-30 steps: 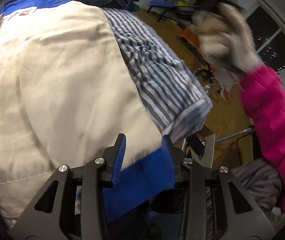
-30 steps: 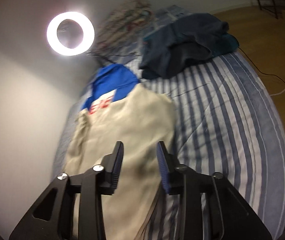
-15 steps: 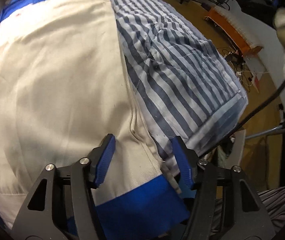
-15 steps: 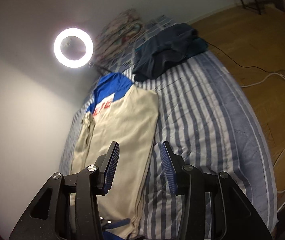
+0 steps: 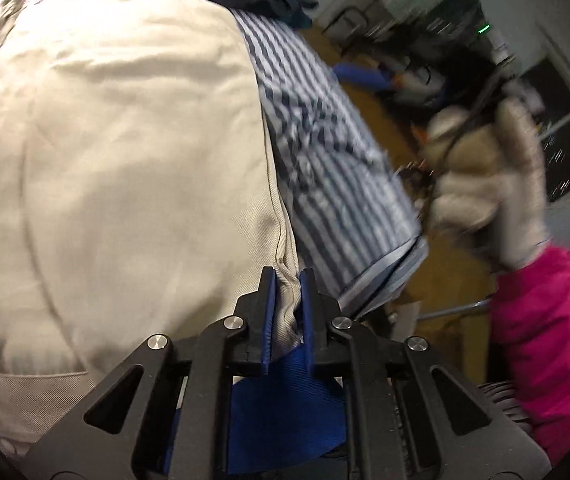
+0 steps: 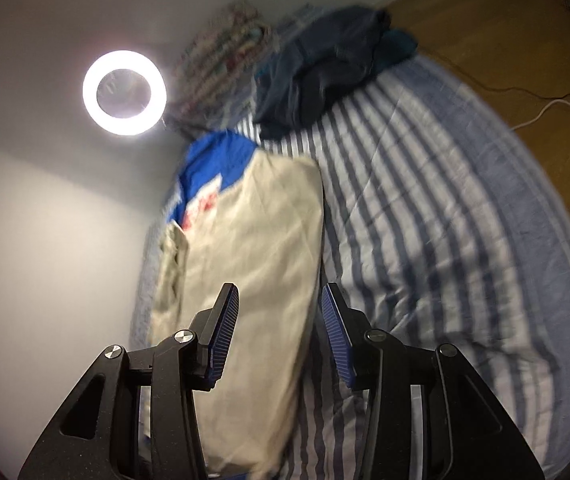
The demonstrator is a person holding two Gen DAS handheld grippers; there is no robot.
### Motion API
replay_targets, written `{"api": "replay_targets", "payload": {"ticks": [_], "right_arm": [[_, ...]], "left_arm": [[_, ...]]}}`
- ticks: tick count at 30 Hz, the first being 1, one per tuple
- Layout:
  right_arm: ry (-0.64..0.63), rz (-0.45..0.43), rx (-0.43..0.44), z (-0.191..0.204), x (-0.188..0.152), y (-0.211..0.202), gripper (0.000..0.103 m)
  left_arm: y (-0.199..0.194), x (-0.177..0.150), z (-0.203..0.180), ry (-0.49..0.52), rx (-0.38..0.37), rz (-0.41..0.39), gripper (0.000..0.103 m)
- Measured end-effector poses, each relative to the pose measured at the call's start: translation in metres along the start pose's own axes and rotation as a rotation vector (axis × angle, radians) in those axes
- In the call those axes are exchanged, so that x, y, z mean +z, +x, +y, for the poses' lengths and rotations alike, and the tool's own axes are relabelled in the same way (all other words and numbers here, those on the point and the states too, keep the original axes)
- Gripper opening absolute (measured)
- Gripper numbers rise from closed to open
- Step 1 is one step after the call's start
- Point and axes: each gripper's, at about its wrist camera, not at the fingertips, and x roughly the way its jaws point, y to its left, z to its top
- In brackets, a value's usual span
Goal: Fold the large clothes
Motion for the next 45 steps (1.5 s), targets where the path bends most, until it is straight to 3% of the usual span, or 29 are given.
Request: {"api": "replay_targets", "payload": {"ticks": [4,11,15,16,17,18,21,23,24,27,29,30,31,32,33,35,40,45], "right_arm": [[-0.047,0.077,-0.054,0.011,0.0,0.046,0.043],[0.008,0.108,-0.152,-0.001,0.007,0.104,0.044],[0.032,0.111,-0.125,-0.007,0.008,0.114,0.044],[0.013,0.112,-0.12,-0.004,0.009,0.113,0.041],[-0.005,0.116,-0.121,-0.001,0.009,0.113,0.025],[-0.021,0.12,-0.13,0.002,0.009,0.114,0.021],[-0.025,0.111,-0.137,-0.001,0.012,0.106,0.02],[-0.004,0.1,-0.131,-0.008,0.016,0.095,0.02],[0.006,0.091,-0.117,-0.012,0.018,0.088,0.02],[0.018,0.065,-0.097,-0.024,0.023,0.067,0.025],[0.023,0.045,-0.081,-0.032,0.027,0.05,0.032],[0.027,0.037,-0.076,-0.035,0.028,0.044,0.032],[0.036,0.02,-0.067,-0.038,0.03,0.037,0.032],[0.046,0.003,-0.048,-0.041,0.031,0.031,0.032],[0.053,-0.007,-0.027,-0.043,0.032,0.026,0.032],[0.05,-0.015,-0.006,-0.044,0.033,0.023,0.032],[0.007,0.012,0.033,-0.029,0.032,0.041,0.039],[-0.026,0.069,0.029,-0.01,0.028,0.082,0.042]], "left_arm": [[-0.012,-0.002,0.007,-0.028,-0.026,-0.026,0.009],[-0.014,-0.004,0.01,-0.016,-0.023,-0.032,0.009],[-0.01,-0.006,0.007,-0.004,-0.015,-0.028,0.009],[-0.006,-0.005,0.004,0.002,-0.014,-0.027,0.009],[-0.002,-0.005,0.001,0.011,-0.011,-0.017,0.009],[0.004,-0.005,-0.003,0.019,0.001,-0.004,0.01],[0.017,-0.005,-0.02,0.061,0.044,0.021,0.033],[0.028,-0.005,-0.034,0.103,0.12,0.025,0.054],[0.036,-0.005,-0.039,0.116,0.174,0.04,0.059],[0.06,-0.006,-0.048,0.138,0.272,0.089,0.061],[0.073,-0.01,-0.057,0.191,0.347,0.082,0.061],[0.076,-0.012,-0.06,0.215,0.368,0.068,0.061],[0.076,-0.013,-0.061,0.225,0.38,0.054,0.054],[0.076,-0.013,-0.061,0.226,0.387,0.043,0.04],[0.075,-0.012,-0.059,0.222,0.375,0.044,0.034],[0.068,-0.006,-0.048,0.17,0.304,0.059,0.012],[0.033,0.006,-0.019,0.003,0.113,0.024,0.006],[0.002,0.013,-0.008,-0.077,0.048,-0.046,0.006]]}}
